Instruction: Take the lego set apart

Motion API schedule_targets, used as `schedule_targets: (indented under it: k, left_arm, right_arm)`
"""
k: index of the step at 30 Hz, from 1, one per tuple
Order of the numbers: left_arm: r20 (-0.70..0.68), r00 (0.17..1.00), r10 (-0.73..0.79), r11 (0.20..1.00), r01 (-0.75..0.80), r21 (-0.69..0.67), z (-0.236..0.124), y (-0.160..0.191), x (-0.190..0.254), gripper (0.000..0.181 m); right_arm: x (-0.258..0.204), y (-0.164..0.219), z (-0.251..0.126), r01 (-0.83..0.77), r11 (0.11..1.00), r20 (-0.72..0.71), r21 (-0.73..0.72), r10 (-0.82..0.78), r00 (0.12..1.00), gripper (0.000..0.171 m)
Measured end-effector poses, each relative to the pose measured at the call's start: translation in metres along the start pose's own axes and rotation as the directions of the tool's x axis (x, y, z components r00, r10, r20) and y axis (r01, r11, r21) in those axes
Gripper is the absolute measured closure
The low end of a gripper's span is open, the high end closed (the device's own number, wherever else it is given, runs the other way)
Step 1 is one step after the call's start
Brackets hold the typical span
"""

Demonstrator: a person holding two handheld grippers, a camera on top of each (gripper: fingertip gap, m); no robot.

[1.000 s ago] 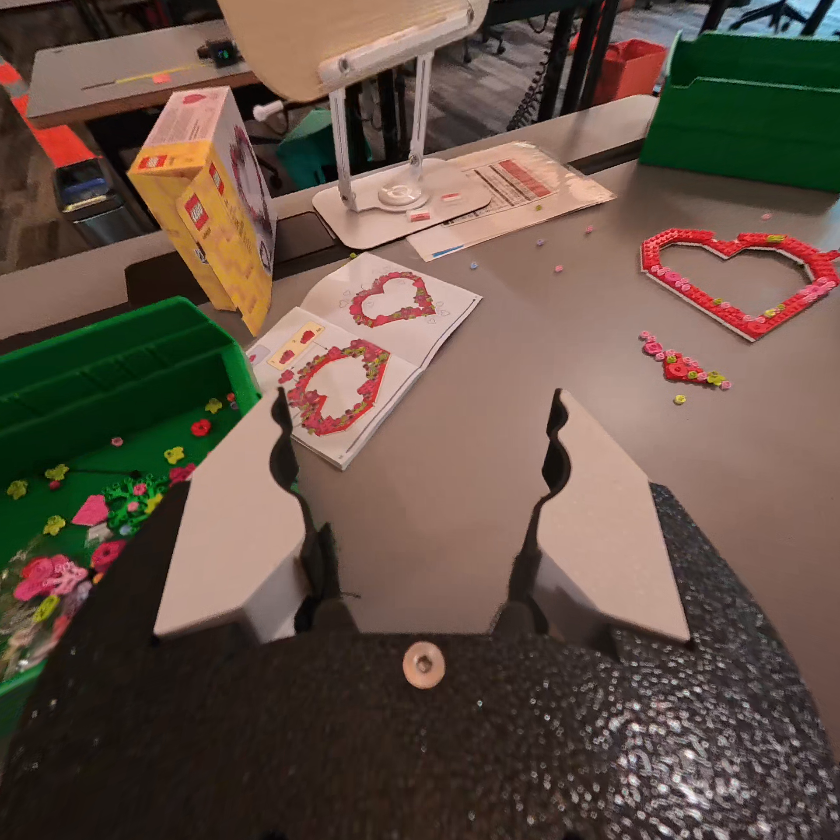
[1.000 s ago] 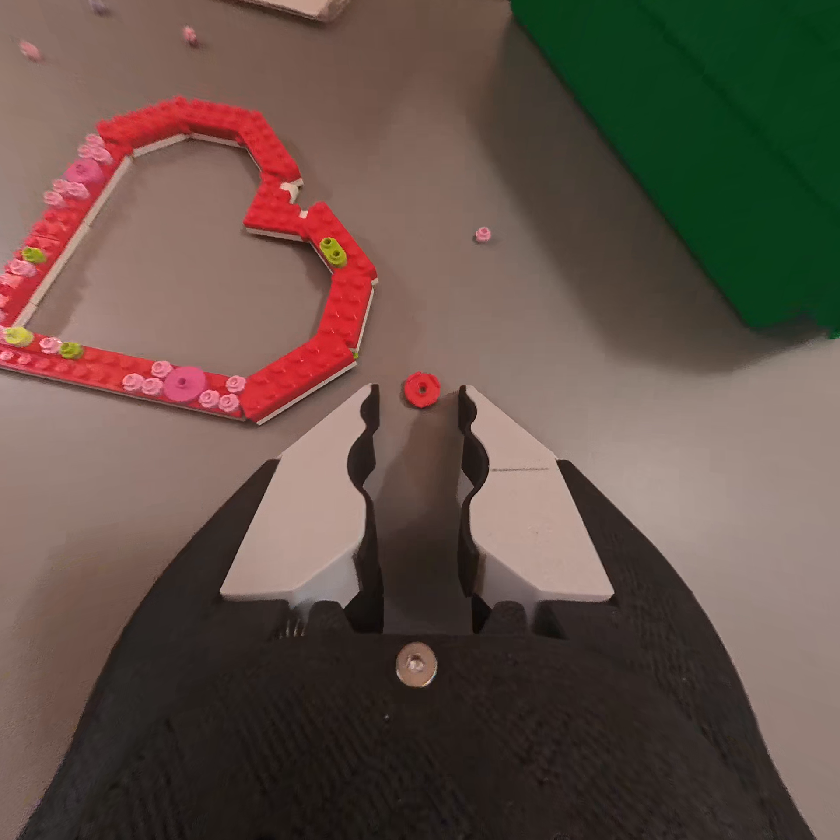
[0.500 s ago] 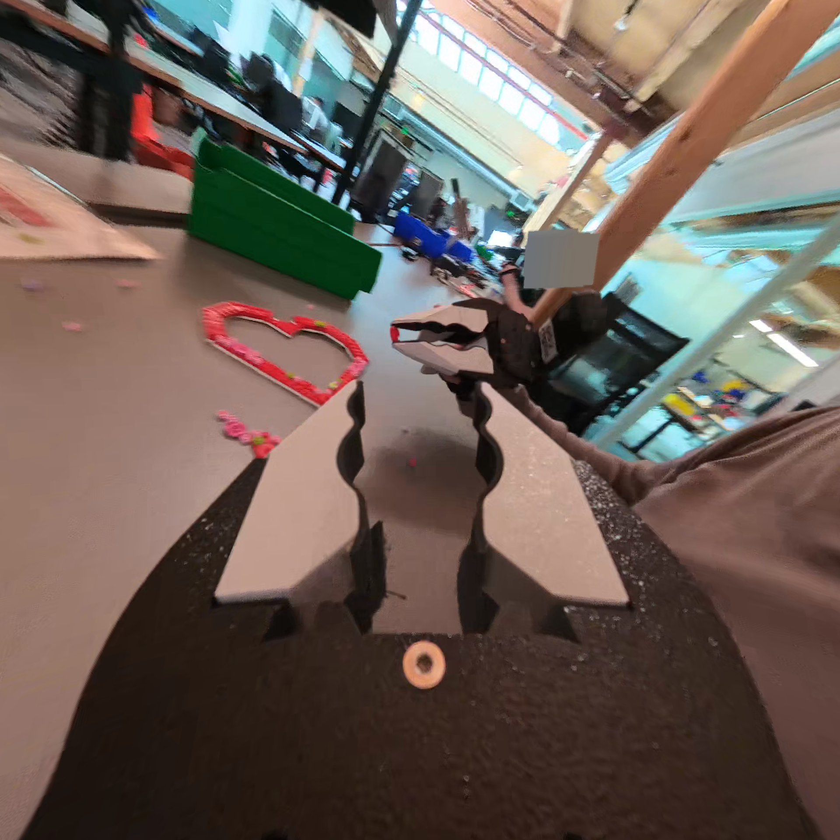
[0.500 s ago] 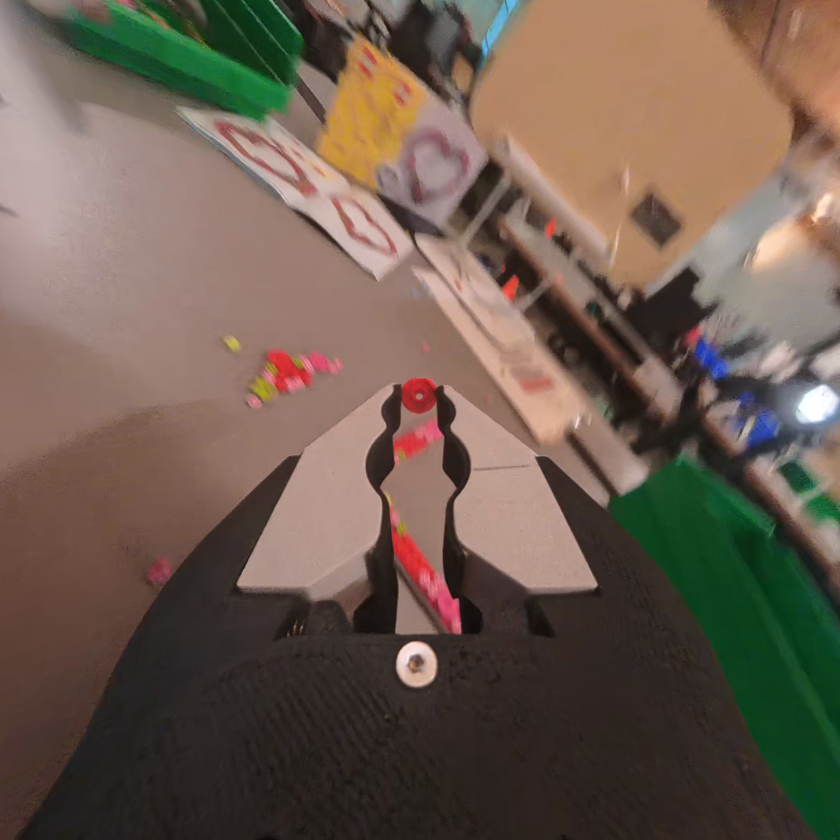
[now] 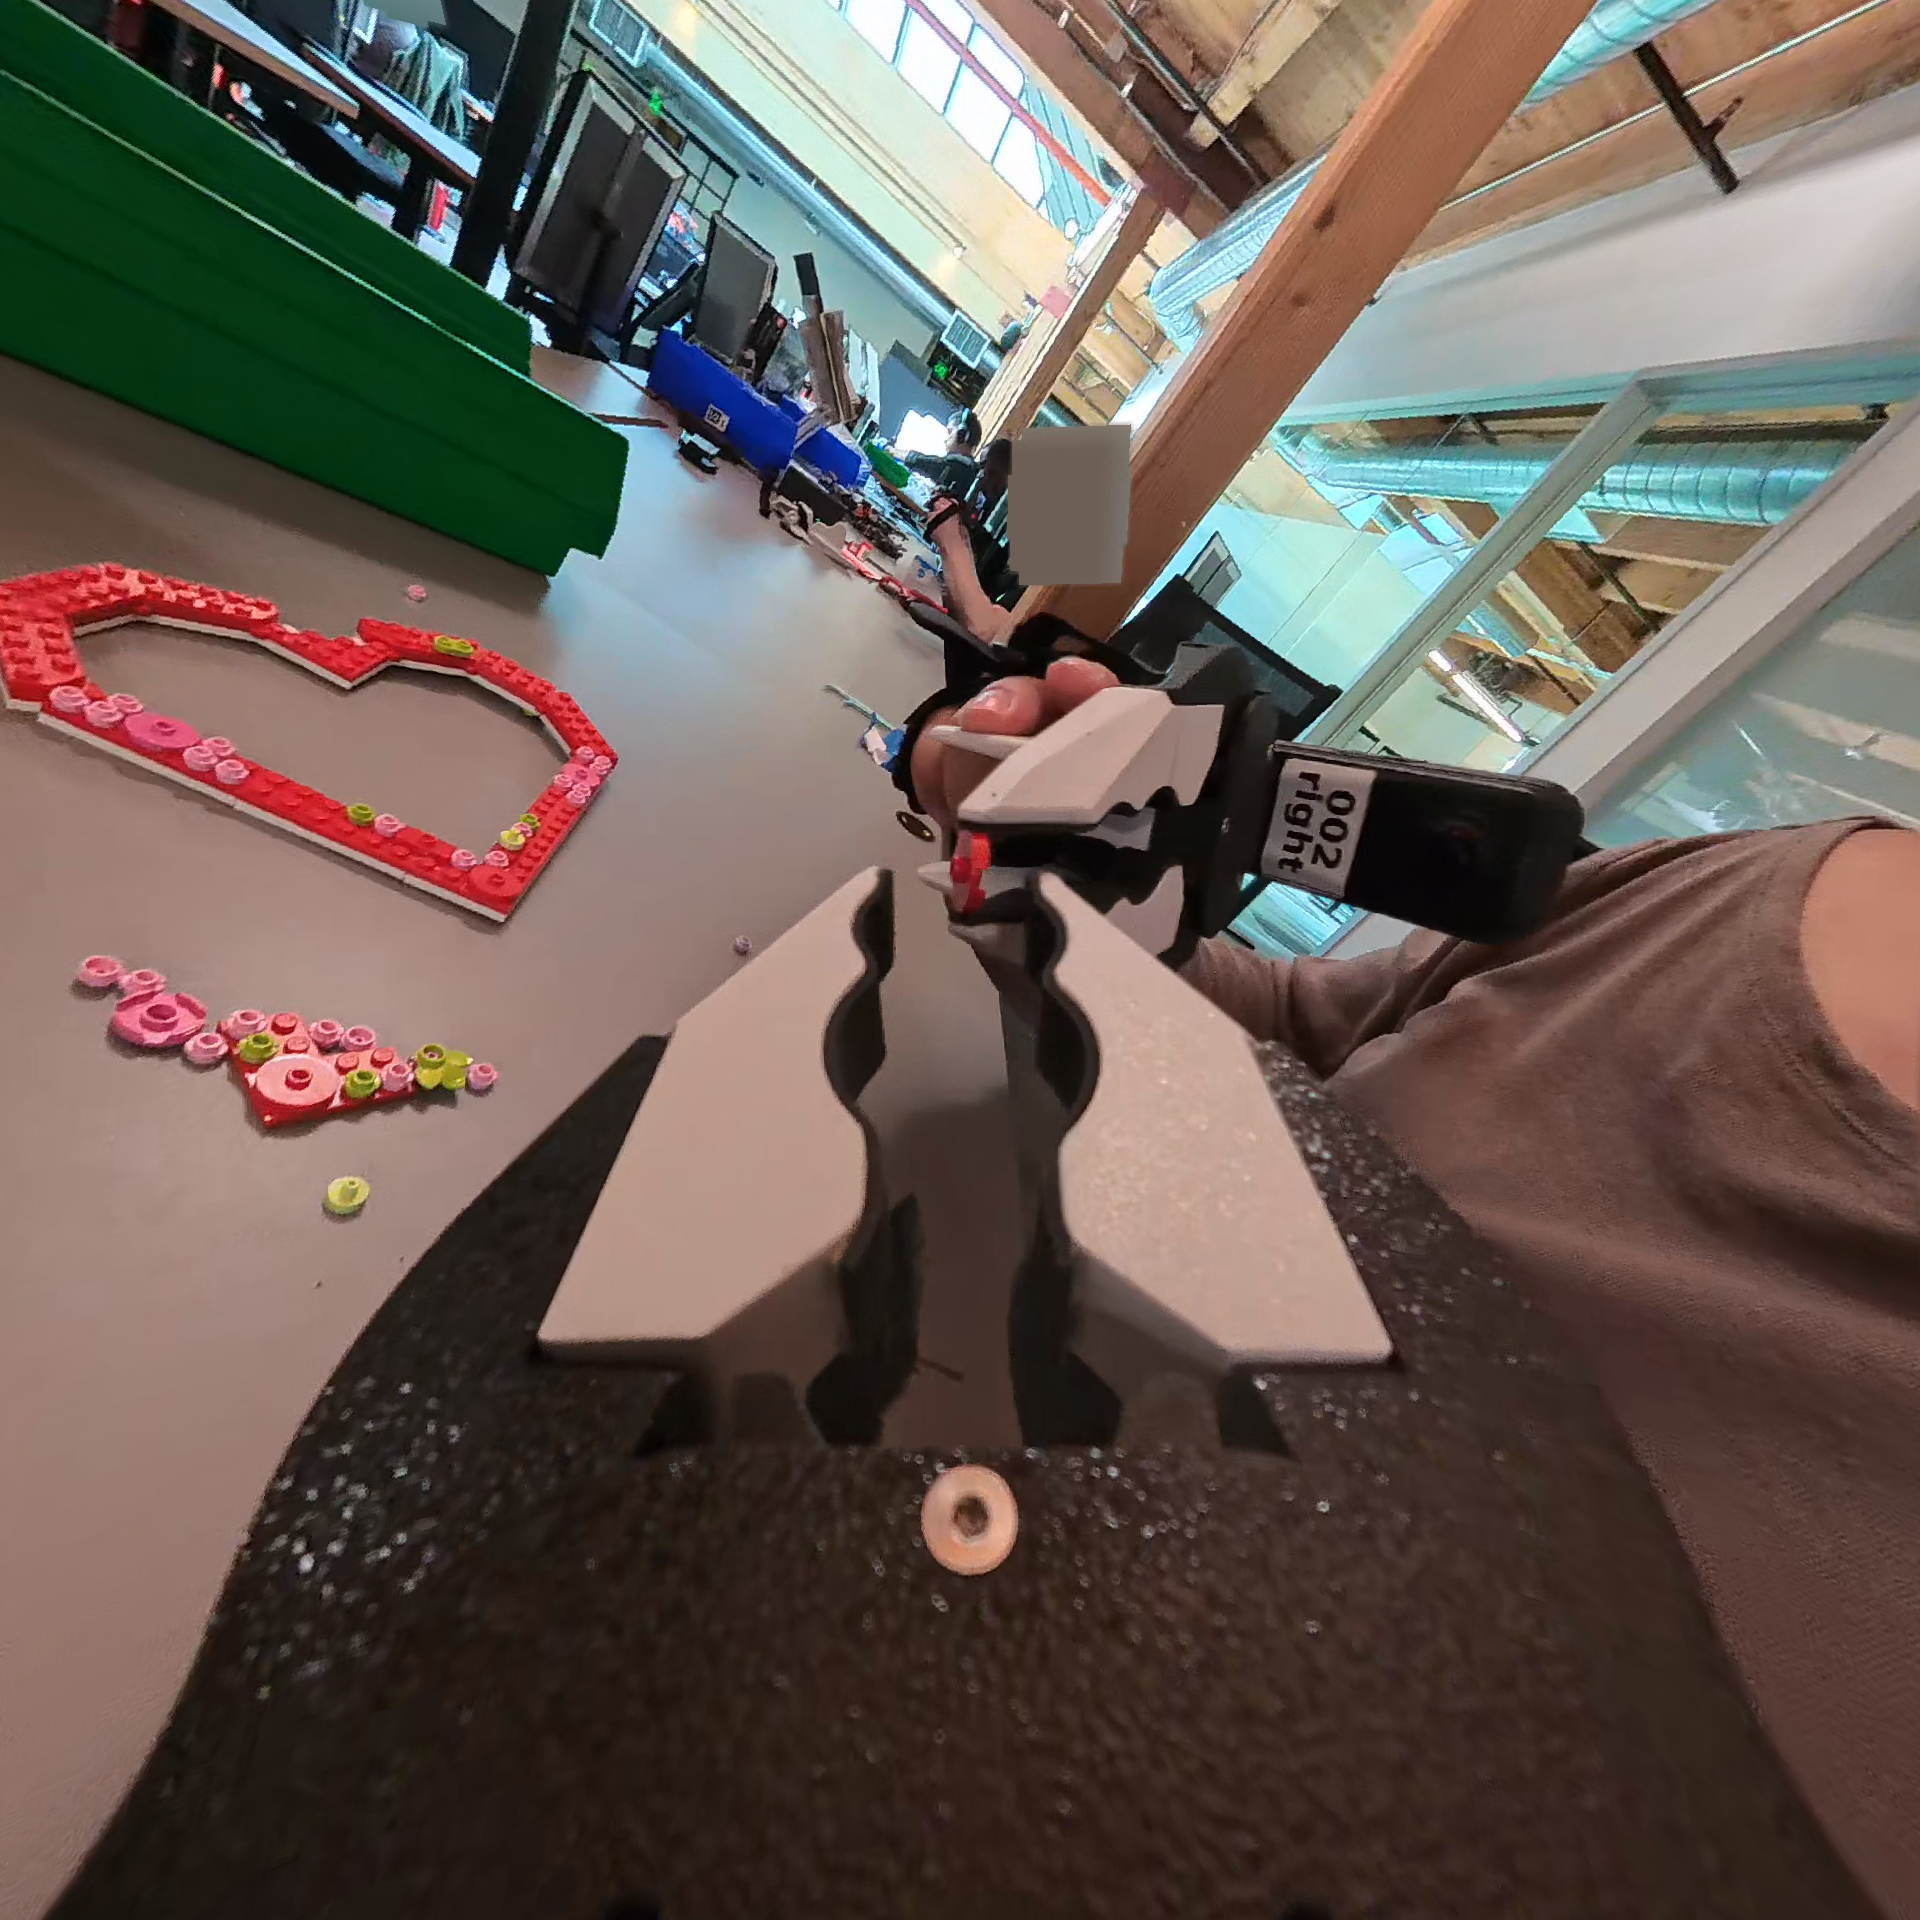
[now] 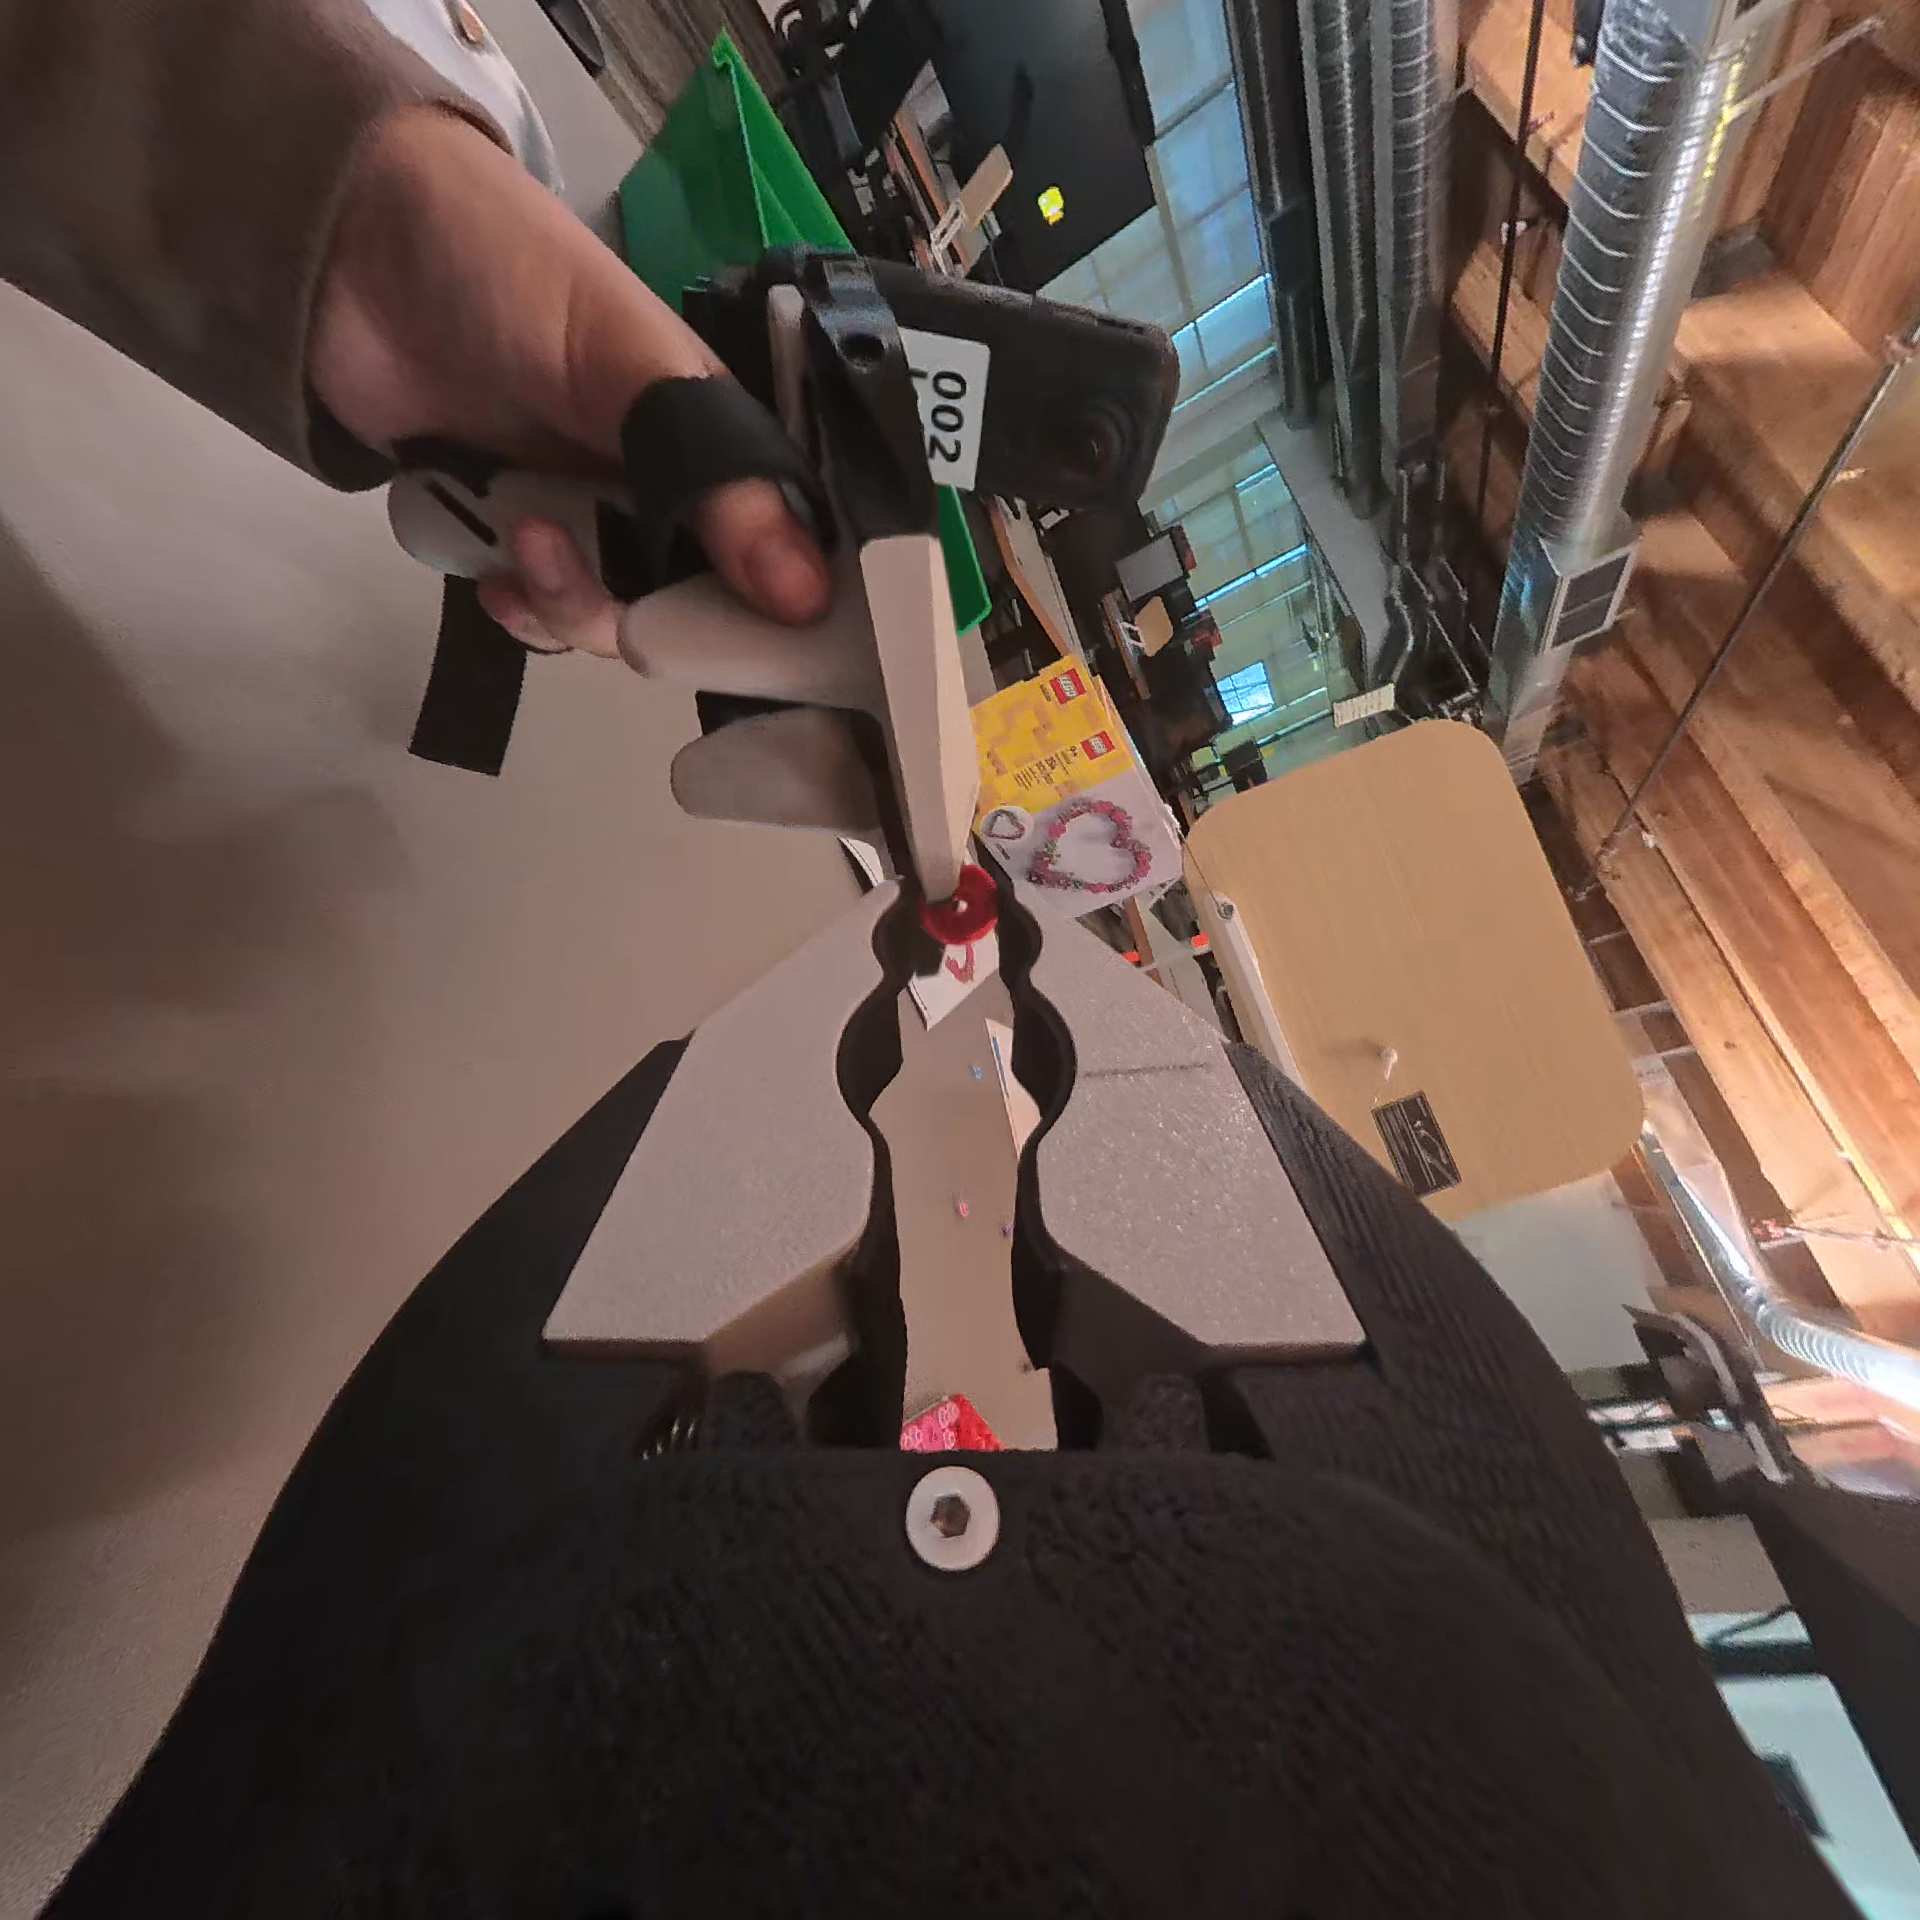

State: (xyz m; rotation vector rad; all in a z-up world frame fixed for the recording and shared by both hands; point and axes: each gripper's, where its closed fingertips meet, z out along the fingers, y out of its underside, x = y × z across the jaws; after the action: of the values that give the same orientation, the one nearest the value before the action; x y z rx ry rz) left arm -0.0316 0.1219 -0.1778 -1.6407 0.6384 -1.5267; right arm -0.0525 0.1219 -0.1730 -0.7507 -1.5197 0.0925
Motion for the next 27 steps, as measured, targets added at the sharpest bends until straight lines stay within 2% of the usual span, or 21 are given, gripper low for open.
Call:
schedule_targets:
  k: [1, 2, 5, 6, 8, 9, 10, 12, 13, 14, 16, 18, 19, 22, 25, 27]
  left_arm:
    - [0.003, 1.000, -0.004, 1.000, 0.004, 0.000, -0.001, 0.001, 0.000, 0.175]
    - [0.005, 1.000, 0.001, 1.000, -0.001, 0.006, -0.002, 0.000, 0.000, 0.180]
    - [0.028, 0.998, 0.056, 0.998, -0.056, 0.018, -0.012, -0.005, -0.001, 0.180]
    - [0.087, 0.993, 0.073, 0.997, -0.075, 0.014, -0.024, -0.010, -0.009, 0.180]
    - [0.321, 0.939, 0.122, 0.989, -0.140, 0.035, -0.071, -0.036, -0.041, 0.180]
    - [0.478, 0.867, 0.143, 0.982, -0.184, 0.039, -0.107, -0.053, -0.062, 0.180]
    - [0.630, 0.759, 0.163, 0.973, -0.228, 0.023, -0.149, -0.069, -0.082, 0.180]
    - [0.864, 0.475, 0.167, 0.971, -0.232, -0.060, -0.242, -0.093, -0.117, 0.180]
    - [0.927, 0.343, 0.155, 0.974, -0.210, -0.085, -0.286, -0.103, -0.129, 0.180]
    - [0.961, 0.244, 0.134, 0.979, -0.184, -0.090, -0.324, -0.110, -0.138, 0.169]
    - [0.986, 0.147, 0.083, 0.991, -0.116, -0.066, -0.378, -0.117, -0.152, 0.147]
    - [0.999, 0.031, 0.019, 1.000, 0.000, -0.019, -0.424, -0.111, -0.168, 0.124]
    - [1.000, -0.004, -0.001, 0.997, 0.073, 0.002, -0.440, -0.103, -0.175, 0.113]
    - [0.999, -0.017, -0.027, 0.980, 0.196, 0.030, -0.459, -0.084, -0.188, 0.089]
    - [0.999, -0.041, -0.027, 0.973, 0.229, 0.036, -0.464, -0.076, -0.192, 0.078]
    - [1.000, -0.008, -0.031, 0.981, 0.189, 0.031, -0.448, -0.080, -0.187, 0.075]
  right_arm:
    - [-0.002, 0.000, 0.002, 0.001, 1.000, 0.006, -0.001, -0.001, 1.000, 0.157]
    - [-0.002, 0.000, 0.003, -0.003, 1.000, 0.007, 0.000, 0.003, 1.000, 0.157]
    - [0.005, 0.000, 0.002, -0.041, 0.999, -0.046, 0.018, 0.042, 0.998, 0.153]
    - [0.009, 0.005, -0.002, -0.062, 0.998, -0.076, 0.007, 0.062, 0.995, 0.148]
    - [0.018, 0.020, -0.014, -0.133, 0.991, -0.130, -0.021, 0.130, 0.983, 0.143]
    - [0.022, 0.032, -0.023, -0.184, 0.982, -0.160, -0.042, 0.175, 0.971, 0.143]
    - [0.024, 0.045, -0.032, -0.239, 0.968, -0.185, -0.070, 0.223, 0.957, 0.143]
    - [0.026, 0.076, -0.053, -0.358, 0.924, -0.239, -0.132, 0.321, 0.916, 0.143]
    - [0.026, 0.092, -0.065, -0.417, 0.894, -0.268, -0.162, 0.367, 0.891, 0.143]
    - [0.024, 0.106, -0.078, -0.475, 0.860, -0.287, -0.188, 0.414, 0.864, 0.142]
    - [0.016, 0.133, -0.102, -0.587, 0.771, -0.305, -0.247, 0.514, 0.802, 0.142]
    - [-0.001, 0.150, -0.121, -0.691, 0.658, -0.264, -0.298, 0.639, 0.722, 0.142]
    - [-0.015, 0.154, -0.127, -0.736, 0.591, -0.219, -0.329, 0.711, 0.669, 0.142]
    - [-0.053, 0.161, -0.139, -0.800, 0.426, -0.124, -0.422, 0.848, 0.516, 0.140]
    - [-0.074, 0.168, -0.137, -0.786, 0.396, -0.111, -0.475, 0.859, 0.499, 0.144]
    - [-0.083, 0.173, -0.132, -0.776, 0.379, -0.112, -0.504, 0.862, 0.494, 0.146]
